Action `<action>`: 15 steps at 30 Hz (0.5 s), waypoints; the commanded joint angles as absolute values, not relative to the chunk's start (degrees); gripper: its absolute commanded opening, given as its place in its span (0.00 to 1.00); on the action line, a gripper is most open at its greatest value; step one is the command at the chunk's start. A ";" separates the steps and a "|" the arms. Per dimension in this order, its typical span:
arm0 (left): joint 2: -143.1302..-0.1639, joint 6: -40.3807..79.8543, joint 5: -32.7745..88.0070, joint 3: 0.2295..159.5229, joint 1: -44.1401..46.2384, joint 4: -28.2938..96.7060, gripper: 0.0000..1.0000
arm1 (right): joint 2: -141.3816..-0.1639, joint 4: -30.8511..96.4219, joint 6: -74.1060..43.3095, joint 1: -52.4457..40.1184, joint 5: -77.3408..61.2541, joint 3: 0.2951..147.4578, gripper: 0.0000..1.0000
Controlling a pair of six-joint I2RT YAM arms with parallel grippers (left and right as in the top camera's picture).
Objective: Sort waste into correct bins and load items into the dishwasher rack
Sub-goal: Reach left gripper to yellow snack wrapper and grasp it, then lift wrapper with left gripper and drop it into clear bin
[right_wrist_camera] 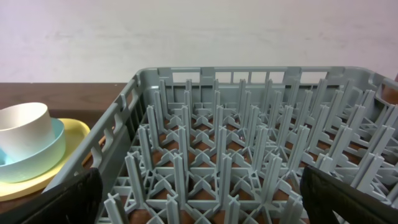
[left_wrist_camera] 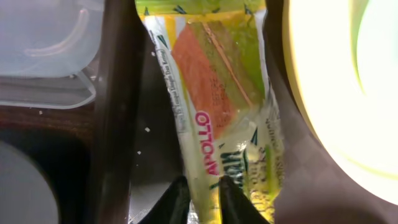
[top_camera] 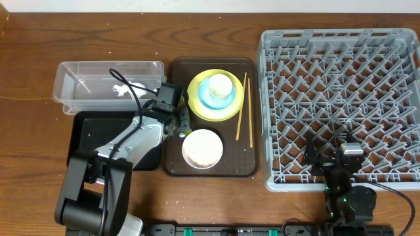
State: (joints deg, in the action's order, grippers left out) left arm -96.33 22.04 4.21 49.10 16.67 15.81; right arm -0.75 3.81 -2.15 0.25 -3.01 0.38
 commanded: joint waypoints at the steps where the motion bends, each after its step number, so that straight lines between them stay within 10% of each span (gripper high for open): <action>1: -98.04 21.67 5.61 48.86 16.86 16.38 0.10 | -0.93 4.03 -2.09 0.58 -3.22 0.32 0.99; 15: -74.98 25.85 4.21 49.43 16.60 15.20 0.06 | -0.93 4.05 -2.11 0.56 -3.22 0.32 0.99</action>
